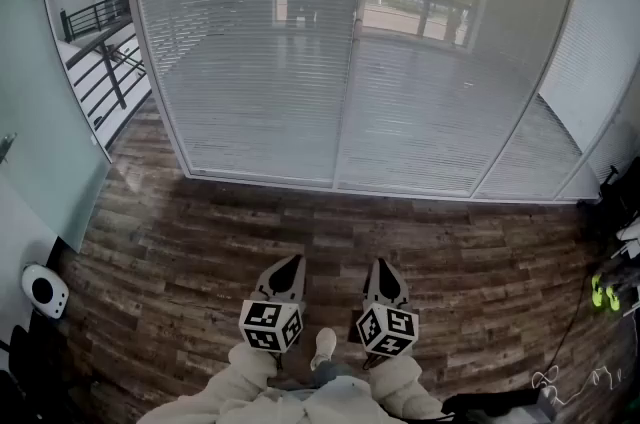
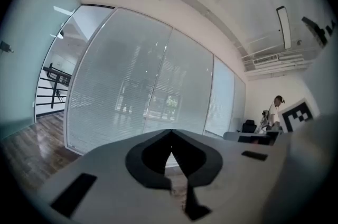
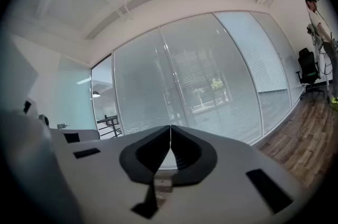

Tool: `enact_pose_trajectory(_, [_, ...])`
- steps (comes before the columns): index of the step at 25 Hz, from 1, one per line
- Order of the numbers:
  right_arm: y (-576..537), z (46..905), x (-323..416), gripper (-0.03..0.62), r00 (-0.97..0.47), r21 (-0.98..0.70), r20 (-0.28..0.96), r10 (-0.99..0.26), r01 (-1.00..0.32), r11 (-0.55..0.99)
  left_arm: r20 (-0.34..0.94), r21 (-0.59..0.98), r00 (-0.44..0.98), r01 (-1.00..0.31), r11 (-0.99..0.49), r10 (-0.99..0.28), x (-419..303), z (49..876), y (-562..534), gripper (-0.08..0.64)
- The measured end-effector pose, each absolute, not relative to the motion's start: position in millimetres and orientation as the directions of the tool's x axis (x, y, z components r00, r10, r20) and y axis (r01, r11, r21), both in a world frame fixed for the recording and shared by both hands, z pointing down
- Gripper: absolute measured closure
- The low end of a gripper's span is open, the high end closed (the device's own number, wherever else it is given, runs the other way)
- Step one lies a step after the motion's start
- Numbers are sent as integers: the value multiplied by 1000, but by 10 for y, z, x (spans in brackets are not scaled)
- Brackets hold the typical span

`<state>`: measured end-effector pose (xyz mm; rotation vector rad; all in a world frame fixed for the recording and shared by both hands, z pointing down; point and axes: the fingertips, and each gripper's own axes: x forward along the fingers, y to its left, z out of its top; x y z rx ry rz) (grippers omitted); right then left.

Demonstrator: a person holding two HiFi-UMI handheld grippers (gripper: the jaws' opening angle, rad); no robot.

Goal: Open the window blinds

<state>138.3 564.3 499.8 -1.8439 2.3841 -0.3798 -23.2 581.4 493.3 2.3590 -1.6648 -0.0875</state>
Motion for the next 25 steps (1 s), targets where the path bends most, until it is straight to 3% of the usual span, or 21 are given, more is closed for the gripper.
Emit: enact_pose_trajectory(25, [2602, 4953, 1596, 577, -257, -236, 82, -963, -944, 231, 108, 207, 325, -932, -299, -939, -167, 4910, 2798, 557])
